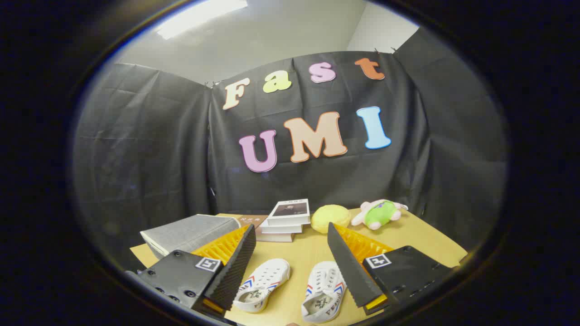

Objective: Open the storage box then place both shoes into the box .Put the left shoe in first, then the right shoe, with the right side of both shoes facing outward in a uniform manner.

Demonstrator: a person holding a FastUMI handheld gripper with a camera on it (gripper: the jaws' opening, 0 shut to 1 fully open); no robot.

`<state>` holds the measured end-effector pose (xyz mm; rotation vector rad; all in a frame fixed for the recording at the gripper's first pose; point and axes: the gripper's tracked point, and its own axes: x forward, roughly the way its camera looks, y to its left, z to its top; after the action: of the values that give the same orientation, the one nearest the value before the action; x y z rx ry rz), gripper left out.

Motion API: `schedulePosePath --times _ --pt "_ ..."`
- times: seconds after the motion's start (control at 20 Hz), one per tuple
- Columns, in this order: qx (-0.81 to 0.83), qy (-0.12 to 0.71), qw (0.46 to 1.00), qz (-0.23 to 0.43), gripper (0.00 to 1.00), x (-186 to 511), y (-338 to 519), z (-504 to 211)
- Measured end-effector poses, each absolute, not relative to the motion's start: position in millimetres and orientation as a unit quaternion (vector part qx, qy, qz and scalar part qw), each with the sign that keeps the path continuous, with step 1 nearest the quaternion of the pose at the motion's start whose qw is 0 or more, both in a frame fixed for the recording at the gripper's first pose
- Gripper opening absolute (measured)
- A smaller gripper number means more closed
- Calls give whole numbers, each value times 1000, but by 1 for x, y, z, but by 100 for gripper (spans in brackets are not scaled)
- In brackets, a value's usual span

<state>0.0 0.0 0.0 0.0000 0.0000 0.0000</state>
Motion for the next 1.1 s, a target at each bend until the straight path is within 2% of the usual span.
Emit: schedulePosePath --times 1.1 --pt "10 11 1000 -3 99 8 24 -3"
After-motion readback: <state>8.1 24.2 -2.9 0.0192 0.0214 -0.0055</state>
